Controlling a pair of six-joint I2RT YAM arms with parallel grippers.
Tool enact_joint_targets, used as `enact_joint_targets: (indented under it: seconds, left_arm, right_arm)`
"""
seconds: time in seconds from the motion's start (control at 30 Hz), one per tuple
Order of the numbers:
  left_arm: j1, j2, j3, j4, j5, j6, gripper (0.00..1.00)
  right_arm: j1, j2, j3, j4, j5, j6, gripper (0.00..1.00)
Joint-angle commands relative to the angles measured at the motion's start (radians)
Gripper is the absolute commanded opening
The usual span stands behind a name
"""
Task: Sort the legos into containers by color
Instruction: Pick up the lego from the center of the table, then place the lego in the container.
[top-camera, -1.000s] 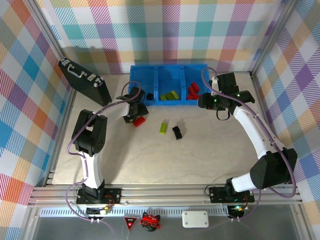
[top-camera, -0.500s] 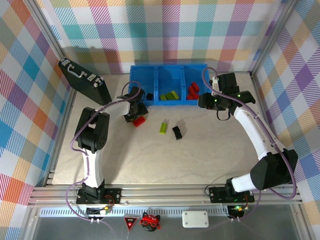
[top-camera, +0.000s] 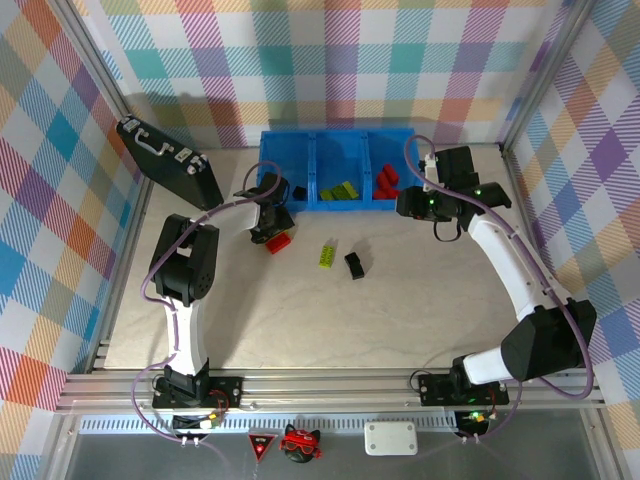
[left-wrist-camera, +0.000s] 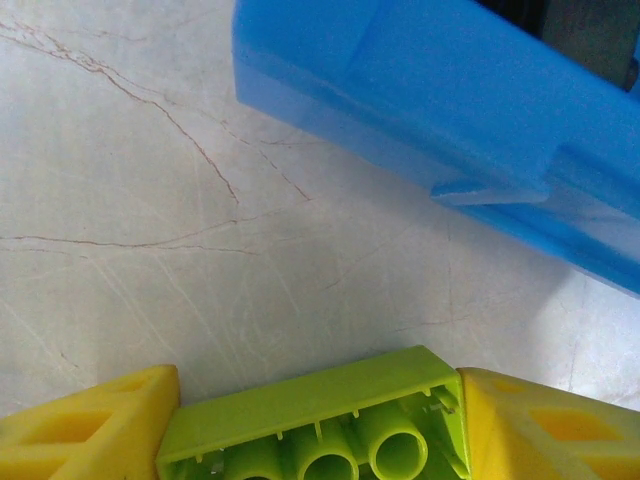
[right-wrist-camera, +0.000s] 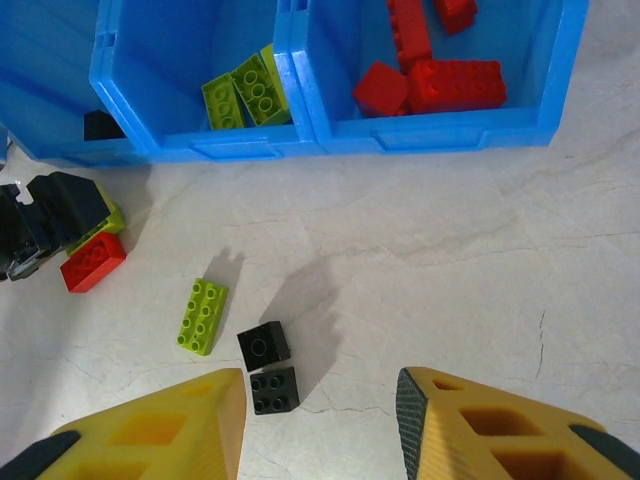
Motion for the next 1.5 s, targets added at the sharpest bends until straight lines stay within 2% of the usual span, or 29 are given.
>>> enact_joint_targets:
  seconds: [0.0, 0.27, 0.57, 0.8, 1.13, 1.27, 1.47]
  left_arm:
    - [0.011, -0.033, 0.022, -0.013, 0.017, 0.018, 0.67]
    - [-0.002, -0.066, 0.117, -0.047, 0.051, 0.036, 0.66]
    - [-0.046, -0.021, 0.284, -0.054, 0.112, 0.045, 0.66]
    - [-0.101, 0.009, 0.354, 0.056, 0.147, 0.040, 0.66]
    - [-0.168, 0.077, 0.372, 0.314, 0.106, 0.051, 0.66]
    - [-0.190, 0.130, 0.424, 0.343, 0.065, 0.067, 0.66]
    - [-0.256, 0.207, 0.516, 0.363, -0.059, 0.189, 0.67]
  right_arm:
    - [-0.003, -0.035, -0.009, -0.006, 0.002, 0.014, 0.46]
    - [-0.003, -0.043, -0.008, -0.009, 0.003, 0.014, 0.46]
    - [-0.003, -0.068, -0.018, -0.019, 0.023, 0.019, 0.46]
    - [-0.003, -0.095, -0.045, -0.019, 0.032, 0.025, 0.46]
    - [-0.003, -0.122, -0.083, -0.012, 0.032, 0.040, 0.46]
    - [-0.003, -0.134, -0.106, -0.004, 0.027, 0.048, 0.46]
    - [-0.003, -0.140, -0.121, -0.001, 0.029, 0.048, 0.46]
